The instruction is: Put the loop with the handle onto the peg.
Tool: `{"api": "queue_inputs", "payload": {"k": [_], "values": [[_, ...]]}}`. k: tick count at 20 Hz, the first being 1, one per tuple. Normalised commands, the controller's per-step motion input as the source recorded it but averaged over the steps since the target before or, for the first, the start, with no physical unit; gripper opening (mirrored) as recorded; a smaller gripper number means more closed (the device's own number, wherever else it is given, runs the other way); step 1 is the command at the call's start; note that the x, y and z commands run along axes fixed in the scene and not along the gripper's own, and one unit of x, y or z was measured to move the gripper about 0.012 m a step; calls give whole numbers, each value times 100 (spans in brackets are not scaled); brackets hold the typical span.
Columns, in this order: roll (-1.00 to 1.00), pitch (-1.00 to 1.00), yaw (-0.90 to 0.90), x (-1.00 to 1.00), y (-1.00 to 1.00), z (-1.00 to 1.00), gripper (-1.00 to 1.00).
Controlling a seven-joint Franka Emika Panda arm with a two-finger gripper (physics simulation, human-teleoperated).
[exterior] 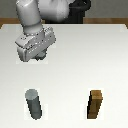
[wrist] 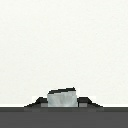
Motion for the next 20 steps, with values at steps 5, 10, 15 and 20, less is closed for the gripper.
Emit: {"api": "queue_inputs", "payload": {"k": [5,10,15,20], "values": [[0,0,0,0,0,80,-100],[0,0,0,0,0,100,-100],[0,0,0,0,0,100,-100],[0,0,41,0,0,40,-100]]}}
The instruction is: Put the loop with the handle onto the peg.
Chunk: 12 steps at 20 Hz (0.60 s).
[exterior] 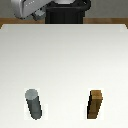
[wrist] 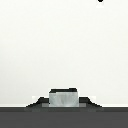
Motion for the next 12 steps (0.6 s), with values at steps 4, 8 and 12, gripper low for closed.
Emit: {"api": "queue_inputs", "payload": {"k": [4,8,12], "values": [[0,0,100,0,0,0,-100],[0,0,100,0,0,0,-100],[0,0,100,0,0,0,-100]]}}
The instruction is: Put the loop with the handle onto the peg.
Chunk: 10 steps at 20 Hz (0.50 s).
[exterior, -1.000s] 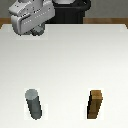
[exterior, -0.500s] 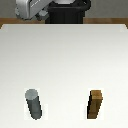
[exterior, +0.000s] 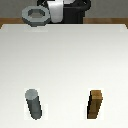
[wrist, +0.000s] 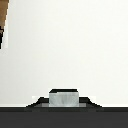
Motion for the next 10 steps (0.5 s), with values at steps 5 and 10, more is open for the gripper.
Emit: {"api": "queue_inputs", "payload": {"k": [5,10], "values": [[0,0,100,0,0,0,-100],[0,0,52,0,-40,0,-100]]}}
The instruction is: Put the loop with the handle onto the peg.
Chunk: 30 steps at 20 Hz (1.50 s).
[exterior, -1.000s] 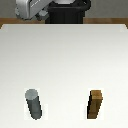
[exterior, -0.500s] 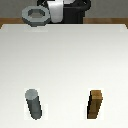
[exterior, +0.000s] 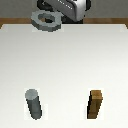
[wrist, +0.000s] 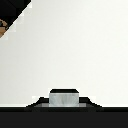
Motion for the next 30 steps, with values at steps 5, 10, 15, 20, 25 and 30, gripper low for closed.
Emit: {"api": "queue_inputs", "payload": {"k": [5,10,15,20,25,30], "values": [[0,0,0,42,-40,0,-100],[0,0,0,100,0,0,-100],[0,0,0,100,0,0,-100],[0,0,0,40,-3,0,-100],[0,0,0,20,0,0,-100],[0,0,0,100,0,0,-100]]}}
